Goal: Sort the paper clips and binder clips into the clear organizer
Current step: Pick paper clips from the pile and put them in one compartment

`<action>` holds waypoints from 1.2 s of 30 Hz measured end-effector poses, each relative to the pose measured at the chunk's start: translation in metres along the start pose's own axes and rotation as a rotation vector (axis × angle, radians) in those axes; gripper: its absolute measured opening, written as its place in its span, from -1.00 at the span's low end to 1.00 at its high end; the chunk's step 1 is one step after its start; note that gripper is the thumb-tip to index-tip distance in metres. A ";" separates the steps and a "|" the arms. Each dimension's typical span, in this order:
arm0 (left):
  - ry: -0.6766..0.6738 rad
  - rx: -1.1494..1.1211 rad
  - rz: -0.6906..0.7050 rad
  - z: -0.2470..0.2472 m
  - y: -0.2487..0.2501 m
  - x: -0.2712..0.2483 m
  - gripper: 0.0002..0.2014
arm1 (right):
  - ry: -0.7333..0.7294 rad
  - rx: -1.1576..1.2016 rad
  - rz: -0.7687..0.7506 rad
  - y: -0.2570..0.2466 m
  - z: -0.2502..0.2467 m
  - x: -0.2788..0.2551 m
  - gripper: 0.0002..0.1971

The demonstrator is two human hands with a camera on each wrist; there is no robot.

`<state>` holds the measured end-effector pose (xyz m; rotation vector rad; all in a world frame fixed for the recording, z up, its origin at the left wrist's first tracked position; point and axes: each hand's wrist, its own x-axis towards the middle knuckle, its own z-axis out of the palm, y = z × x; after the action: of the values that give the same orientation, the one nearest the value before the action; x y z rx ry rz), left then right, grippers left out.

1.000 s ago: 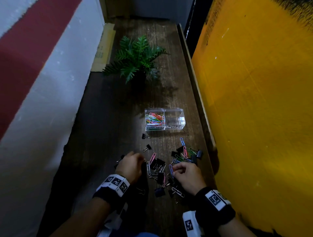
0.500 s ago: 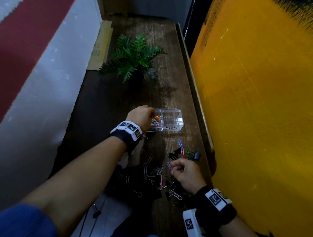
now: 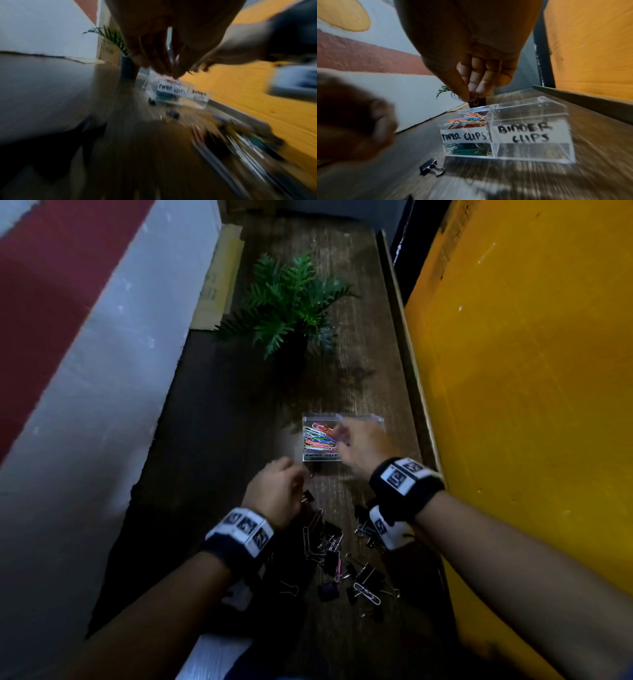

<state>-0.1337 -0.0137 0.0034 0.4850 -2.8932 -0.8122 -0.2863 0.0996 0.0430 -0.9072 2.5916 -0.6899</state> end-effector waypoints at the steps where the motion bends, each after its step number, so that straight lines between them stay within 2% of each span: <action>1: -0.096 -0.003 -0.080 0.004 -0.001 -0.013 -0.86 | -0.004 -0.034 -0.035 -0.005 0.000 0.008 -0.86; 4: -0.324 0.054 -0.261 0.022 -0.002 -0.045 -0.81 | -0.011 -0.164 -0.115 -0.015 0.004 0.023 -0.89; 6: -0.367 0.064 -0.297 0.032 0.000 -0.055 -0.77 | -0.041 -0.245 -0.108 -0.018 0.007 0.028 -0.87; 11: -0.389 0.074 -0.321 0.032 0.003 -0.051 -0.78 | -0.094 -0.327 -0.094 -0.015 0.012 0.026 -0.82; 16: -0.413 0.078 -0.319 0.026 0.002 -0.042 -0.84 | -0.010 -0.123 -0.102 -0.004 0.005 -0.019 -0.89; 18: -0.414 0.074 -0.323 0.023 0.001 -0.042 -0.83 | -0.042 -0.034 -0.029 0.006 0.010 -0.052 -0.91; 22: -0.396 0.098 -0.321 0.021 0.003 -0.046 -0.78 | -0.195 0.011 0.186 0.027 0.032 -0.119 -0.90; 25: -0.417 0.103 -0.326 0.020 0.003 -0.047 -0.78 | -0.268 0.046 0.275 0.032 0.047 -0.155 -0.92; 31: -0.410 0.097 -0.327 0.020 0.004 -0.045 -0.80 | -0.239 0.025 0.312 0.028 0.067 -0.171 -0.86; 36: -0.382 0.058 -0.350 0.016 0.009 -0.039 -0.81 | -0.242 -0.044 0.332 0.024 0.067 -0.168 -0.94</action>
<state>-0.1023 0.0138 -0.0057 0.9605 -3.2358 -0.9600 -0.1428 0.2023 -0.0039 -0.5144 2.4617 -0.4058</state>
